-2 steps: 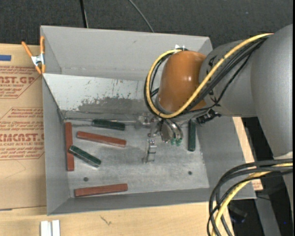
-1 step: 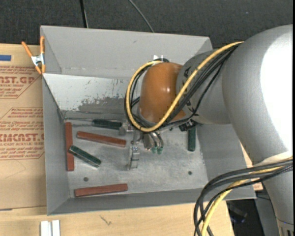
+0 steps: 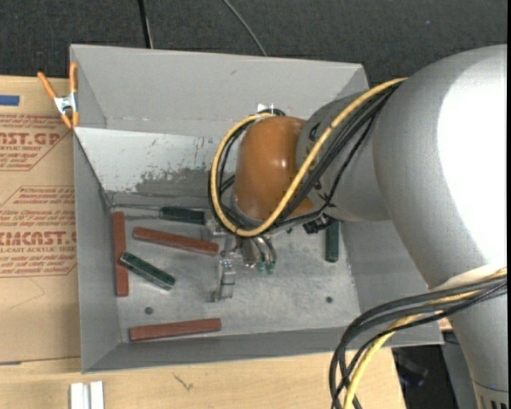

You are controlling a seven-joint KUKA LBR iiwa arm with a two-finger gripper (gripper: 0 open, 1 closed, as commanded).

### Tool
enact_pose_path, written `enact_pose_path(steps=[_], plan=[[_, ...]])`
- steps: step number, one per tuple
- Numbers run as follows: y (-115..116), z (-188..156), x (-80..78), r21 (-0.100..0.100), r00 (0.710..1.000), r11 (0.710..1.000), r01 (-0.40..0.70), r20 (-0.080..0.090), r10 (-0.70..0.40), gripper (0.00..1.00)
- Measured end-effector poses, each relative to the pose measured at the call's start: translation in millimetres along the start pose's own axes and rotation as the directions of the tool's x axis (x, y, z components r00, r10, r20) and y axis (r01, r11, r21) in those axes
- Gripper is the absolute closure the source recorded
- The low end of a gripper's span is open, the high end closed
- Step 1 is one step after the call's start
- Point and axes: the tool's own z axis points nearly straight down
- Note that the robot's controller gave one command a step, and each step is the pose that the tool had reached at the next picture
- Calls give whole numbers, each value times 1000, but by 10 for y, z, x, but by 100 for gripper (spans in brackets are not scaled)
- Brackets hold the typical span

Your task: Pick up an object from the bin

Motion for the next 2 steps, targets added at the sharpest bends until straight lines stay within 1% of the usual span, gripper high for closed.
enact_pose_path(steps=[1,2], plan=[[-208,-23,146,0,999,999,38,-3,-38,0],[720,115,-386,1,984,984,-180,0,180,100]])
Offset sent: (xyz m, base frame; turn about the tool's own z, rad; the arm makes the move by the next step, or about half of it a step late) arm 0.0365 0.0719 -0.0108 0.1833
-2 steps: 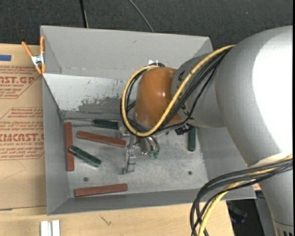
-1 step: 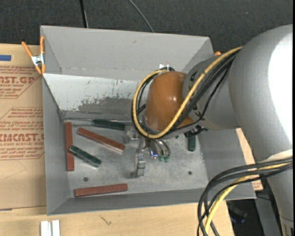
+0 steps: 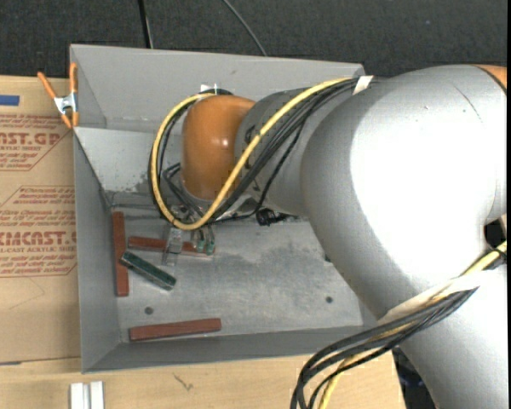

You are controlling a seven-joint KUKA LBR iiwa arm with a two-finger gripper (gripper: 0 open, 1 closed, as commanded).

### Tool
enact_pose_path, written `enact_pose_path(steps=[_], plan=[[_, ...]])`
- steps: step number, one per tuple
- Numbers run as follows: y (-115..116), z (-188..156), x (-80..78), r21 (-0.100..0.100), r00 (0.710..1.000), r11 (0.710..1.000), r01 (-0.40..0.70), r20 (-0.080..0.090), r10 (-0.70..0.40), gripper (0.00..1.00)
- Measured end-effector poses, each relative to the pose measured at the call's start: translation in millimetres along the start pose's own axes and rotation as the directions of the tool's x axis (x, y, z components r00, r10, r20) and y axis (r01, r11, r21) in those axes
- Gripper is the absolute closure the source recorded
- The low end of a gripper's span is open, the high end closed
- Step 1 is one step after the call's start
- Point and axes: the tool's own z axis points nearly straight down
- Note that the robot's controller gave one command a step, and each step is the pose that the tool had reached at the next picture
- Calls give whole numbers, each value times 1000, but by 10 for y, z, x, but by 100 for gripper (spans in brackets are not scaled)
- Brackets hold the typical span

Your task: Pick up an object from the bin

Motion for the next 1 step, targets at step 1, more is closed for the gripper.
enact_pose_path(steps=[1], plan=[[-2,0,-1,1,1000,1000,0,0,0,100]])
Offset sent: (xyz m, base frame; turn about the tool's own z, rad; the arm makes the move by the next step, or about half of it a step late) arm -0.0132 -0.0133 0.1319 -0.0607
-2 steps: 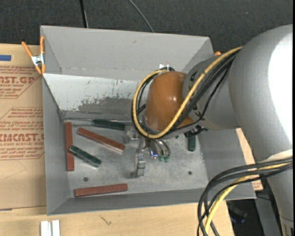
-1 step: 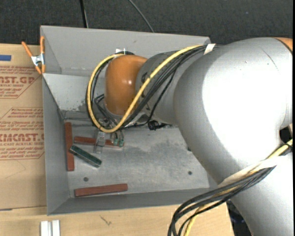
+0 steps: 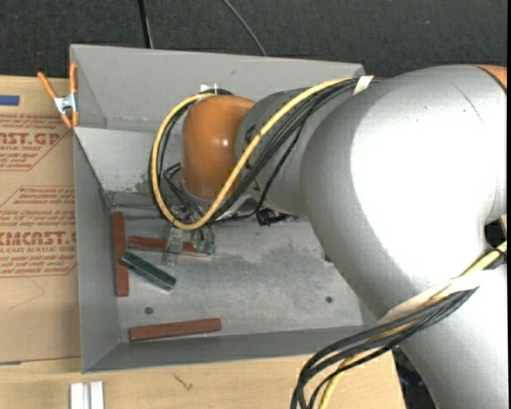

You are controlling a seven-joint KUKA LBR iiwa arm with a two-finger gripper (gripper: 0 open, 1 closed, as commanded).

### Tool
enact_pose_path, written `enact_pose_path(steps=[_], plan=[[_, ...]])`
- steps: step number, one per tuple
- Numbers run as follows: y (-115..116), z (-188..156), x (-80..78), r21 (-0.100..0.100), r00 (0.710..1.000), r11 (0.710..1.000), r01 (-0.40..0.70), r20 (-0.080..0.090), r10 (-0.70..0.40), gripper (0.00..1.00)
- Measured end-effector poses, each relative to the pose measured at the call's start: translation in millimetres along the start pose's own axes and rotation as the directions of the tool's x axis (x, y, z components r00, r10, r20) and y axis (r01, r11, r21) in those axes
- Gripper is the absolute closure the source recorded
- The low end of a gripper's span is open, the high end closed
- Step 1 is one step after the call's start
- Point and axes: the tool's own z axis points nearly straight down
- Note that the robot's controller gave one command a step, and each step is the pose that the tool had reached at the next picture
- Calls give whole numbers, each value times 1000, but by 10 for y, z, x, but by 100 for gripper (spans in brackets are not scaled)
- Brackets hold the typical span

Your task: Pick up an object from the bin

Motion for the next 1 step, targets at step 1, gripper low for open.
enact_pose_path(steps=[1], plan=[[-142,-1316,107,0,998,998,62,1,-62,100]])
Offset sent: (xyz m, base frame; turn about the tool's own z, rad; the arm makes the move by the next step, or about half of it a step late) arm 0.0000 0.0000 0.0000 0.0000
